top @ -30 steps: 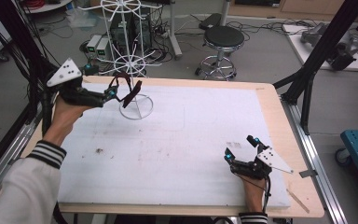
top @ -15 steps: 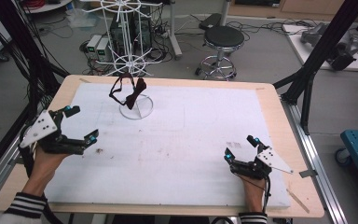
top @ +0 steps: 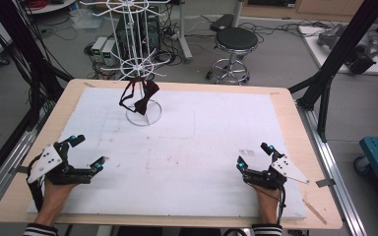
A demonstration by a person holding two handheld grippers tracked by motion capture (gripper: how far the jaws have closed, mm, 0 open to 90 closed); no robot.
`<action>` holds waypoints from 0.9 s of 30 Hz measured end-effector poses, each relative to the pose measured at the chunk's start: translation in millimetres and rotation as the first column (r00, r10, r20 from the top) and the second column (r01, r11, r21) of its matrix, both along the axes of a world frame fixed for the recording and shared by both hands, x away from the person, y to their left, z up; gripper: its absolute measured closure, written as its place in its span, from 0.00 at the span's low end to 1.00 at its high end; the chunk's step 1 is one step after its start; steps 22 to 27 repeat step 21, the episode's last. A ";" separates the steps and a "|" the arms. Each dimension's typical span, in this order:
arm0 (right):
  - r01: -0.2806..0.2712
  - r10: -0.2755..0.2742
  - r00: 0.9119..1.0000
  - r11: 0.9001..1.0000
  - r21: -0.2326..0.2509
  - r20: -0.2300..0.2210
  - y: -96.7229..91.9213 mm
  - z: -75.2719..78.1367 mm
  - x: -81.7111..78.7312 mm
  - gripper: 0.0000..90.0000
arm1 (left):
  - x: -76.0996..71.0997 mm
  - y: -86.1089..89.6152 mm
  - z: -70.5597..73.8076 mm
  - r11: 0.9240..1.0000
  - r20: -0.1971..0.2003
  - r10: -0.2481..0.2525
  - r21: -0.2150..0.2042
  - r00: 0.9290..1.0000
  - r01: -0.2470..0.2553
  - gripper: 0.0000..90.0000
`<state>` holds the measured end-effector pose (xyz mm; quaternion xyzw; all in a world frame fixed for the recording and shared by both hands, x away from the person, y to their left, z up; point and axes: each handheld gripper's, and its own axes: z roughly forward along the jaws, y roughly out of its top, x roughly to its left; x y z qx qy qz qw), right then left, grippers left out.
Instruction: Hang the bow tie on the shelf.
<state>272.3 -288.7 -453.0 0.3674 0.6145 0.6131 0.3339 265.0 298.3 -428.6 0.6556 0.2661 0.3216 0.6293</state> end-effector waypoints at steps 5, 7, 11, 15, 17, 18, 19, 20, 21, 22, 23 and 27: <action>0.001 -0.001 1.000 1.000 0.001 0.000 0.4 -0.1 -0.3 0.01 | -1.6 4.4 -14.8 0.999 0.014 0.016 -0.031 1.000 -0.016 0.02; 0.002 -0.002 1.000 1.000 0.002 0.000 0.5 -0.1 -0.3 0.01 | -0.8 6.2 -18.6 0.999 0.010 0.025 -0.039 1.000 -0.025 0.02; 0.003 -0.003 1.000 1.000 0.001 -0.001 0.4 -0.1 -0.3 0.01 | 0.7 9.2 -25.0 0.998 0.004 0.034 -0.048 0.999 -0.034 0.02; 0.001 -0.001 1.000 1.000 -0.007 0.003 1.0 -0.1 -0.2 0.01 | -0.5 10.4 -26.3 0.997 0.014 0.040 -0.064 0.999 -0.039 0.02; -0.002 0.002 1.000 1.000 -0.006 0.001 1.2 -0.1 -0.5 0.01 | 0.9 11.1 -26.3 0.996 -0.001 0.044 -0.078 0.999 -0.044 0.02; 0.000 0.000 1.000 1.000 -0.006 0.000 1.3 -0.1 -0.4 0.01 | 1.3 11.9 -26.2 0.996 -0.006 0.045 -0.080 0.999 -0.045 0.02; -0.002 0.002 1.000 1.000 -0.007 0.001 1.3 -0.2 -0.6 0.01 | 1.0 12.2 -26.3 0.995 -0.007 0.045 -0.084 0.999 -0.046 0.02; 0.000 0.000 1.000 1.000 -0.009 0.002 1.3 -0.1 -0.7 0.01 | 0.7 11.8 -26.4 0.996 0.000 0.046 -0.080 0.999 -0.046 0.02; 0.000 0.000 1.000 1.000 -0.012 0.001 1.4 -0.1 -0.8 0.01 | 0.5 11.5 -26.3 0.996 0.002 0.045 -0.074 0.999 -0.045 0.02; 0.000 0.000 1.000 1.000 -0.012 0.001 1.4 -0.1 -0.8 0.01 | 0.5 11.5 -26.3 0.996 0.002 0.045 -0.074 0.999 -0.045 0.02; 0.000 0.000 1.000 1.000 -0.012 0.001 1.4 -0.1 -0.8 0.01 | 0.5 11.5 -26.3 0.996 0.002 0.045 -0.074 0.999 -0.045 0.02; 0.000 0.000 1.000 1.000 -0.012 0.001 1.4 -0.1 -0.8 0.01 | 0.5 11.5 -26.3 0.996 0.002 0.045 -0.074 0.999 -0.045 0.02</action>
